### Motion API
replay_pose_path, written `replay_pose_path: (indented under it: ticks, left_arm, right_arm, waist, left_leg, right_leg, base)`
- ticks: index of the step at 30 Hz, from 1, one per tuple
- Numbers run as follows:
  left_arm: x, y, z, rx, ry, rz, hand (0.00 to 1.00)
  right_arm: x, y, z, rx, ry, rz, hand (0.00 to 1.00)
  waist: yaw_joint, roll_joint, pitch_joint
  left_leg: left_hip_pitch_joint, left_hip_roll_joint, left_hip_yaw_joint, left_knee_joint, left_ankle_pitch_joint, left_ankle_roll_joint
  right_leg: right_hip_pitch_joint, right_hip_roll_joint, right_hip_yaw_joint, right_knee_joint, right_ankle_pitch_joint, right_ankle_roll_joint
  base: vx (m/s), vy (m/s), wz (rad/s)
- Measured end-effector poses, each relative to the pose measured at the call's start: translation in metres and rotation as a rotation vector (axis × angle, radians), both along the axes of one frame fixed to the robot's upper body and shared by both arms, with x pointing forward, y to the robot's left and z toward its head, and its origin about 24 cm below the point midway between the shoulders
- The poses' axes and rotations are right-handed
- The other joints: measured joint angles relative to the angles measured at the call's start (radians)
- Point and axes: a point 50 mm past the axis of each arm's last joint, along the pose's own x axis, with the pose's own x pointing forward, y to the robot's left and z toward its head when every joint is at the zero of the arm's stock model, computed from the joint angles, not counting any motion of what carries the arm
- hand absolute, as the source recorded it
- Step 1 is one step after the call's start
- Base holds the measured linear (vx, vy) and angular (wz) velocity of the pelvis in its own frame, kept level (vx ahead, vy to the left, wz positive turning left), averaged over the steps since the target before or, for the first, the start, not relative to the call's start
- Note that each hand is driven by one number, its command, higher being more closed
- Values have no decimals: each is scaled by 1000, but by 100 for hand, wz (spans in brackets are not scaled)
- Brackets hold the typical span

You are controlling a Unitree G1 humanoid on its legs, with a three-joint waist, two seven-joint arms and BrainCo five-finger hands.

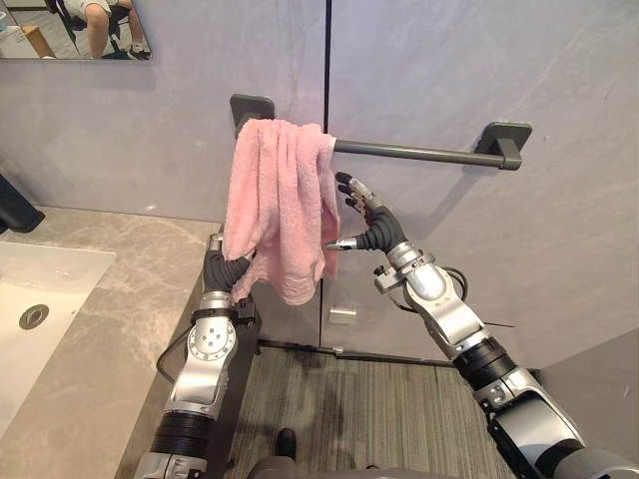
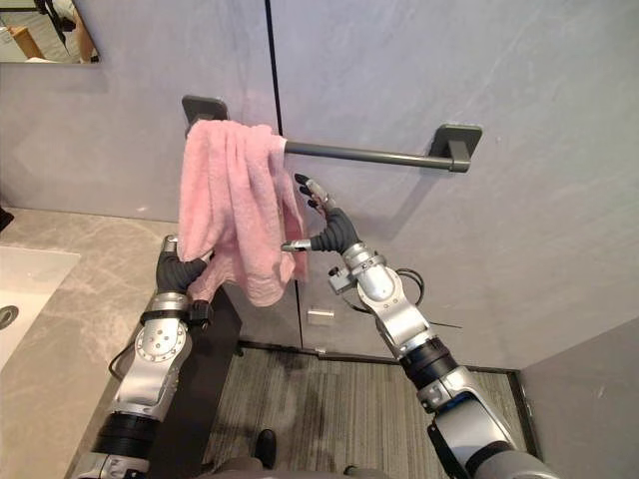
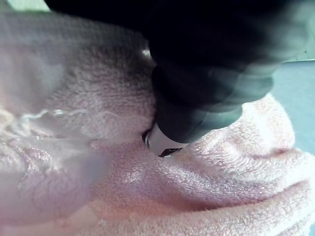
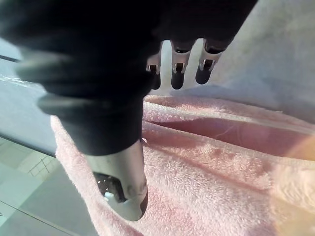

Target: Organize washtable

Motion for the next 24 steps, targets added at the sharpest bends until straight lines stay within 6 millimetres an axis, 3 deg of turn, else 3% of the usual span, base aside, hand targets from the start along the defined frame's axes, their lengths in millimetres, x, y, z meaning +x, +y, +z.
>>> replay_pose_path:
  ticks: [2, 3, 12, 24]
  left_arm:
    - [2, -1, 2, 0, -8, -3, 100]
    - [3, -4, 4, 0, -15, -10, 100]
    - [7, -11, 6, -4, -20, -35, 100]
    - [8, -11, 6, -5, -22, -37, 100]
  right_arm:
    - [1, 1, 3, 4, -8, 4, 0]
    - [1, 1, 2, 2, -5, 3, 100]
    - [2, 9, -17, -37, 78, 22, 100]
    - [2, 11, -17, -40, 81, 37, 100]
  waist:
    - [1, 0, 0]
    - [3, 0, 0]
    - [6, 0, 0]
    - [26, 0, 0]
  left_leg:
    - [-7, 5, -3, 0, 3, -4]
    - [-12, 8, -5, 0, 5, -5]
    - [-15, 20, -5, 2, 9, -10]
    - [-15, 22, -5, 5, 10, -12]
  right_leg:
    - [-7, 6, -1, 0, 3, -5]
    - [-10, 9, -3, 0, 5, -7]
    - [-13, 20, -5, -1, 8, -12]
    - [-13, 23, -6, -1, 8, -12]
  base:
    - [-38, -29, 1]
    - [0, 0, 0]
    - [0, 0, 0]
    - [0, 0, 0]
